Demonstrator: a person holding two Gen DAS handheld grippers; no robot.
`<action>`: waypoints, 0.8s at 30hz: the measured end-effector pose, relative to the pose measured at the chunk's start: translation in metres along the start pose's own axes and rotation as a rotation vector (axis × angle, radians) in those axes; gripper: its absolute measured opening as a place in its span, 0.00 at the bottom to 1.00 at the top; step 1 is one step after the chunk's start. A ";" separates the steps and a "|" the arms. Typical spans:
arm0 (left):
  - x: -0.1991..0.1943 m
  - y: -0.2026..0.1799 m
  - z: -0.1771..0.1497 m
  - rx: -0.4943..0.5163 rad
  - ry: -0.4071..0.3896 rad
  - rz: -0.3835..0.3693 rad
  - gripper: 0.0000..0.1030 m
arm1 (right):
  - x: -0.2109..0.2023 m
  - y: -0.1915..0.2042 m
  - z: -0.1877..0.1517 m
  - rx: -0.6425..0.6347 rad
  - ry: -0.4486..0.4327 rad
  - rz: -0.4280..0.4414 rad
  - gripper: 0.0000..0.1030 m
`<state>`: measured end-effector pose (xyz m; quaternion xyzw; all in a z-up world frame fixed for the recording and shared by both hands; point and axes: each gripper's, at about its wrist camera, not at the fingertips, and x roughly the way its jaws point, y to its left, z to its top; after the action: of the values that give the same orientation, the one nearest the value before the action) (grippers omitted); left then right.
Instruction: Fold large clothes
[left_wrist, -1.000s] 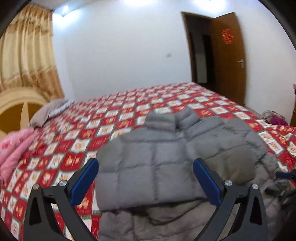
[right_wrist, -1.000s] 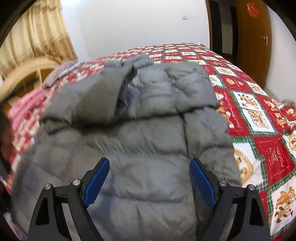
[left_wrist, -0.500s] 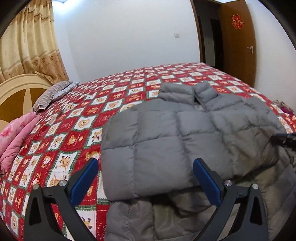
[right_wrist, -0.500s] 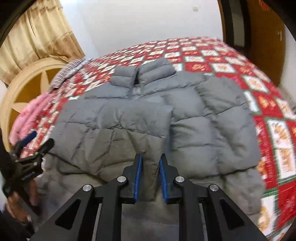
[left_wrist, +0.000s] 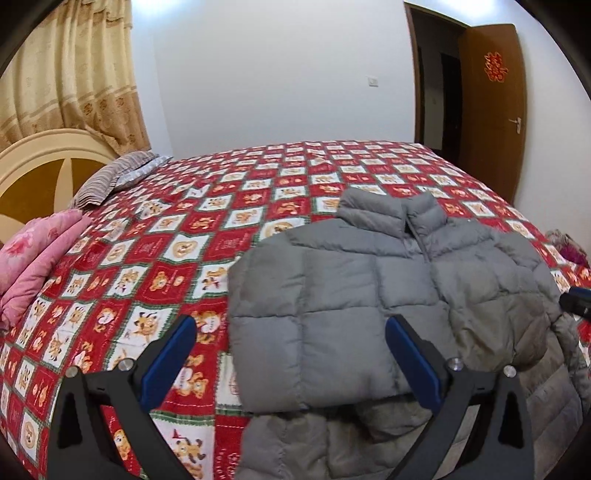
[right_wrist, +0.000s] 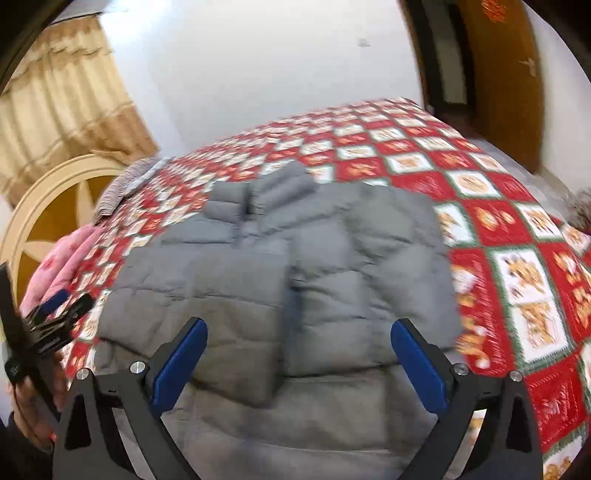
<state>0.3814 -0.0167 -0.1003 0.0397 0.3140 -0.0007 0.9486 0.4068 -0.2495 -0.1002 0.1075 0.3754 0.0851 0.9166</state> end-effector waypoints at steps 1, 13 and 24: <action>0.001 0.006 -0.001 -0.014 0.005 0.009 1.00 | 0.004 0.010 0.000 -0.032 0.005 -0.015 0.97; 0.013 0.070 -0.010 -0.208 0.067 0.046 1.00 | 0.029 0.006 -0.010 -0.060 0.096 -0.025 0.09; 0.022 -0.014 0.024 0.000 0.023 -0.021 1.00 | -0.007 -0.013 0.004 -0.092 -0.013 -0.312 0.55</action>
<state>0.4125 -0.0316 -0.0954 0.0366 0.3252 -0.0101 0.9449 0.4053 -0.2646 -0.0965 0.0063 0.3775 -0.0417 0.9251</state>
